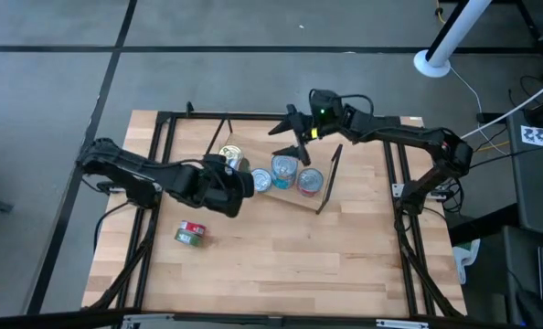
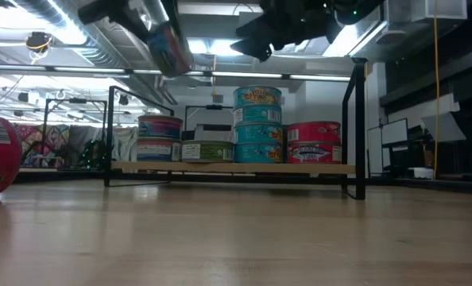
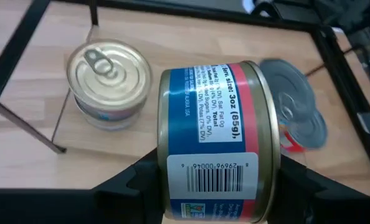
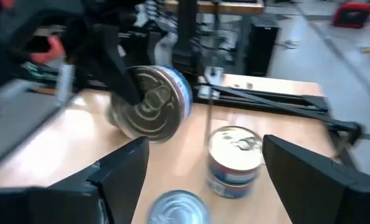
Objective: Stack canned seafood by type on shelf
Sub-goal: Stack the blue-pink tuna can on top of the blue-pink tuna can on the shelf
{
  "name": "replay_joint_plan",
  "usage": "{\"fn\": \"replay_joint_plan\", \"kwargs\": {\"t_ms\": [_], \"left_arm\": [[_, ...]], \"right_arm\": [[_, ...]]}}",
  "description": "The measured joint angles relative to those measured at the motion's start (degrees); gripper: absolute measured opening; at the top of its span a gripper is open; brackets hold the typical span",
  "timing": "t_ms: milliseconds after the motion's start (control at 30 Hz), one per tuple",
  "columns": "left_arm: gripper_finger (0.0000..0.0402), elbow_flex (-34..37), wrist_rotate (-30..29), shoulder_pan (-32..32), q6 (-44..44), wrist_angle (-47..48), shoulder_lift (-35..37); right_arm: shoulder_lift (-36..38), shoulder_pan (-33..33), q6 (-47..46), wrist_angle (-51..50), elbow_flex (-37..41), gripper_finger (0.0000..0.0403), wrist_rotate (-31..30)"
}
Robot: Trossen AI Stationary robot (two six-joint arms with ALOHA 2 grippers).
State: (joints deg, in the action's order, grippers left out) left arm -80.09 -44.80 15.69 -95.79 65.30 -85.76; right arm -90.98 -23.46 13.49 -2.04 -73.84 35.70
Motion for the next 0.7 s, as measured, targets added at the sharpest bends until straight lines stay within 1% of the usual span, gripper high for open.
{"fn": "replay_joint_plan", "kwargs": {"t_ms": [100,267,333,500,600,700], "left_arm": [[0.0198,0.00,-0.68,-1.81,0.01,0.03,-0.80],[0.0188,0.00,-0.44,-5.57,2.68,1.06,1.03],[0.0188,0.00,1.16,-7.15,3.94,2.51,2.61],[0.0196,0.00,8.11,-11.27,9.15,3.08,7.32],[0.0197,-0.02,8.70,-13.16,10.22,3.08,9.35],[0.0188,-0.02,8.89,-14.49,10.83,3.45,10.29]], "right_arm": [[0.00,2.49,5.28,-1.18,0.00,0.0315,-4.87],[0.00,5.25,13.14,-4.00,0.00,0.0315,-5.21],[0.00,5.88,15.19,-4.41,0.00,0.0314,-5.29],[0.00,6.88,19.00,-4.25,0.00,0.0314,-5.87],[-0.02,7.01,20.93,-4.20,0.00,0.0314,-8.60],[-0.04,6.99,21.79,-4.03,0.00,0.0314,-9.87]]}}
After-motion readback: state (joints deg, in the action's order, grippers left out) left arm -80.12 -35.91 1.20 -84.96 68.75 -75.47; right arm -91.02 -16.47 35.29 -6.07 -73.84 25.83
